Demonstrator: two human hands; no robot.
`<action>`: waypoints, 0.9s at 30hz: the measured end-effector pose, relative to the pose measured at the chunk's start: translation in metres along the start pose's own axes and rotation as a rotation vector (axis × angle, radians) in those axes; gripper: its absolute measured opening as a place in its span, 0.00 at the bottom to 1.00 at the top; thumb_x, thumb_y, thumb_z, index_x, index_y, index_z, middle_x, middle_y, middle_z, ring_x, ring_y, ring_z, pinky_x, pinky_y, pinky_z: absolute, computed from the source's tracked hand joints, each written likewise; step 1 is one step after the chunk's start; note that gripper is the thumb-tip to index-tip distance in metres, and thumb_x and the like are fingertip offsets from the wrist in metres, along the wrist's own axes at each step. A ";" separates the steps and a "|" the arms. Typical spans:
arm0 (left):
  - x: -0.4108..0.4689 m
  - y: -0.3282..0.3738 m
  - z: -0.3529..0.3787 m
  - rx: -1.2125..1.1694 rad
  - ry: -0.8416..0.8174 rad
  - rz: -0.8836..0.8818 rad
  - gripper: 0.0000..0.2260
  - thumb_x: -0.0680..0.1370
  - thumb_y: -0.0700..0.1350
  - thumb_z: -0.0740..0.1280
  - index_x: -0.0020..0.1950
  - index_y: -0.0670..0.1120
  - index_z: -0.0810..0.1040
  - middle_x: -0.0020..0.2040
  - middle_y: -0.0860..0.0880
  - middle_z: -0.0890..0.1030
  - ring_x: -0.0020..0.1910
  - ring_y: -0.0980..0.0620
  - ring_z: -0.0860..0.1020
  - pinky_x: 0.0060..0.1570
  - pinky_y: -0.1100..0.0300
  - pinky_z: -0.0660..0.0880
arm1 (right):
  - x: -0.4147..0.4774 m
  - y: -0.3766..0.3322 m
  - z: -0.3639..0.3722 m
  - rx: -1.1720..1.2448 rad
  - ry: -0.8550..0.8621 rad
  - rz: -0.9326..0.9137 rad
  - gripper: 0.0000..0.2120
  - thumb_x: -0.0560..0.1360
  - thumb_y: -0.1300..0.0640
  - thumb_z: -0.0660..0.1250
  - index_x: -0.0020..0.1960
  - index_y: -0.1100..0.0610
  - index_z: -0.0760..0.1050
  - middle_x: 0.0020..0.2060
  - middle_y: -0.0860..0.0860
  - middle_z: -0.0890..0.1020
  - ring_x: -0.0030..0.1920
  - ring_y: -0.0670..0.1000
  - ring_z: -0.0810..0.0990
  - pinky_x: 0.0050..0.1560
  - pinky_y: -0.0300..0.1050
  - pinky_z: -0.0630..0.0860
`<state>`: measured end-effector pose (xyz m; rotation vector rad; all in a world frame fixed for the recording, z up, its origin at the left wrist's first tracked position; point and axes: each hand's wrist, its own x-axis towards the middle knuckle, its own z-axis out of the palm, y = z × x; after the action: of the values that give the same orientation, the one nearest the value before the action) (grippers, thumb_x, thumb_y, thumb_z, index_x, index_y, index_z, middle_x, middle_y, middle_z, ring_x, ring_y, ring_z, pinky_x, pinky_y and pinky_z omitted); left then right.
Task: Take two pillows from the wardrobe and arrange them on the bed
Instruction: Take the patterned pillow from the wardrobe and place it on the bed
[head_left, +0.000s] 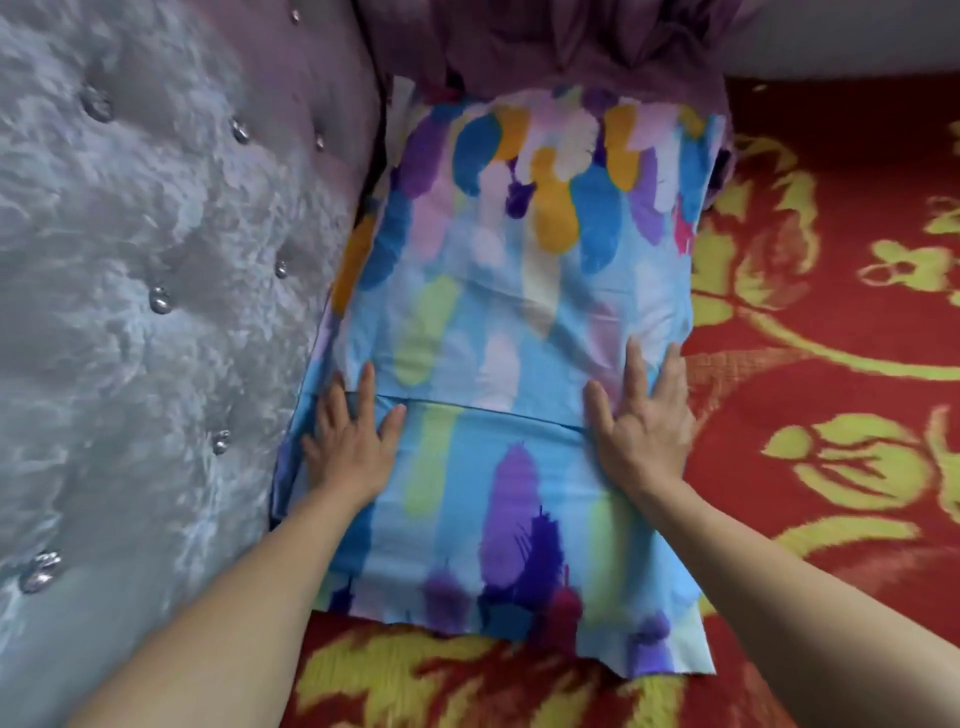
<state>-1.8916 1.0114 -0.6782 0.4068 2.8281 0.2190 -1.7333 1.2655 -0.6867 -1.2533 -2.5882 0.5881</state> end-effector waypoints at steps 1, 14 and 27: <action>-0.003 0.000 0.000 0.024 -0.011 -0.003 0.29 0.79 0.63 0.48 0.76 0.59 0.40 0.79 0.44 0.47 0.77 0.41 0.50 0.68 0.33 0.56 | -0.003 0.001 -0.001 -0.040 -0.016 -0.034 0.31 0.76 0.41 0.62 0.76 0.48 0.57 0.77 0.61 0.54 0.76 0.62 0.54 0.67 0.59 0.63; -0.163 -0.015 -0.059 0.375 -0.572 0.163 0.29 0.78 0.57 0.60 0.76 0.50 0.55 0.76 0.40 0.56 0.71 0.38 0.65 0.66 0.45 0.68 | -0.142 0.010 -0.085 -0.364 -0.642 -0.272 0.25 0.79 0.45 0.54 0.73 0.49 0.55 0.75 0.55 0.57 0.73 0.60 0.58 0.59 0.57 0.74; -0.388 -0.059 -0.250 0.074 -0.305 0.142 0.16 0.77 0.53 0.61 0.64 0.50 0.73 0.61 0.44 0.79 0.60 0.43 0.77 0.56 0.52 0.74 | -0.304 -0.085 -0.289 -0.287 -0.517 -0.509 0.14 0.79 0.46 0.55 0.53 0.56 0.69 0.50 0.56 0.81 0.52 0.60 0.80 0.46 0.53 0.74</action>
<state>-1.6211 0.8135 -0.3559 0.6028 2.5152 0.0729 -1.5041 1.0546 -0.3934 -0.4799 -3.3436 0.4923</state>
